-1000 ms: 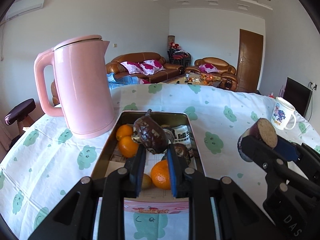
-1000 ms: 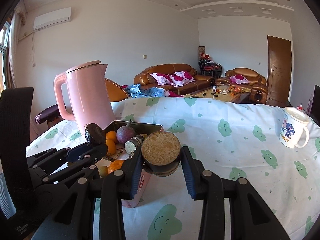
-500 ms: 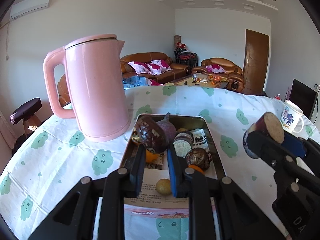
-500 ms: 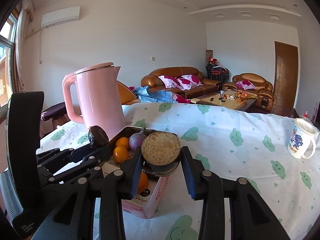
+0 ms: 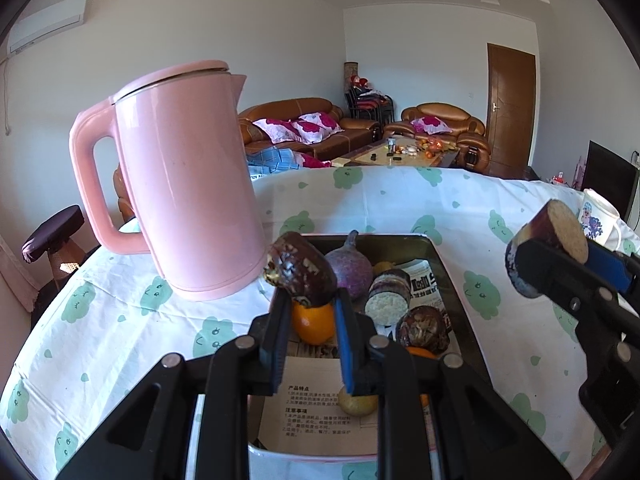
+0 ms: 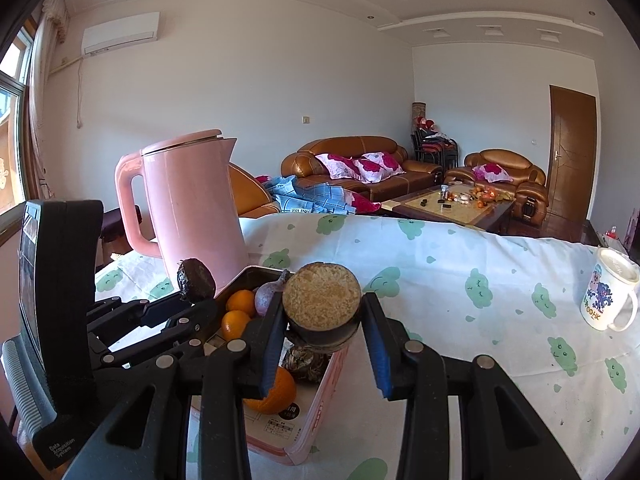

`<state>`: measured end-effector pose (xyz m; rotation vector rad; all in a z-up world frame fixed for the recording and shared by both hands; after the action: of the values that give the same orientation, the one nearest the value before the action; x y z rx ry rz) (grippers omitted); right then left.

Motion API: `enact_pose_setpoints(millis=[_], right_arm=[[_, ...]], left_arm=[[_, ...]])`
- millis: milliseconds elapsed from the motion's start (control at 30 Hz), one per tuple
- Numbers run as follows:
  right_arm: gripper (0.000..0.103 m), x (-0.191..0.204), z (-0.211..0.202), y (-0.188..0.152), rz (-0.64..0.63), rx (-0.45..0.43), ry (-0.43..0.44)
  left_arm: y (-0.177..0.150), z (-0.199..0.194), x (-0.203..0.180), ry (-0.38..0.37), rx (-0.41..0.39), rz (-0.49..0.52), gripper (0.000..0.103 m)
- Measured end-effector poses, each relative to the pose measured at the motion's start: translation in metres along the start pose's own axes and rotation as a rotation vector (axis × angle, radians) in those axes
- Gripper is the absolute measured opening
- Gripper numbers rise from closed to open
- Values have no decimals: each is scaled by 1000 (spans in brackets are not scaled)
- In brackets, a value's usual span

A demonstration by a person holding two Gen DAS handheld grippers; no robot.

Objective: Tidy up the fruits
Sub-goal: 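Lower the brown fruit into the tin box with the left while the right brings the jar over it, then lower the jar into the tin box and open both grippers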

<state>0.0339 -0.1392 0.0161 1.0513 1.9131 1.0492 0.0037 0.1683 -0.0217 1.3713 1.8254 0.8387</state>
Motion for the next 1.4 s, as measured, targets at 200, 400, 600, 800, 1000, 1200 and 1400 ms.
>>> enact_pose_setpoints(millis=[200, 400, 600, 800, 1000, 1200, 1400], right_arm=[[40, -4, 22, -3, 31, 19, -4], [40, -10, 47, -3, 48, 37, -11], [40, -13, 75, -2, 64, 73, 4], [40, -6, 100, -9, 72, 119, 44], [40, -1, 102, -14, 43, 134, 47], [40, 1, 106, -17, 38, 158, 62], [40, 8, 110, -19, 26, 174, 96]], left_arm=[[6, 18, 0, 6, 12, 25, 22], [13, 31, 4, 6, 13, 38, 22], [6, 46, 7, -4, 68, 26, 22], [0, 54, 4, -11, 122, 39, 22], [-3, 60, 4, 2, 137, 45, 22], [-4, 59, 3, 11, 130, 59, 22], [-3, 59, 4, 11, 131, 55, 22]])
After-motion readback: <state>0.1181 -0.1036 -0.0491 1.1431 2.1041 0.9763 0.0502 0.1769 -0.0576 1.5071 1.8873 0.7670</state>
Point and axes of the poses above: each gripper's, at about its wrist camera, not at the fingertips, and z roughly the way its jaws point, x to its left, y to its top, the point moved 6 cm from there along z, roughly the way its jaws point, and after that the axes turned 14 degrees about -z, right-handed, at the moved point
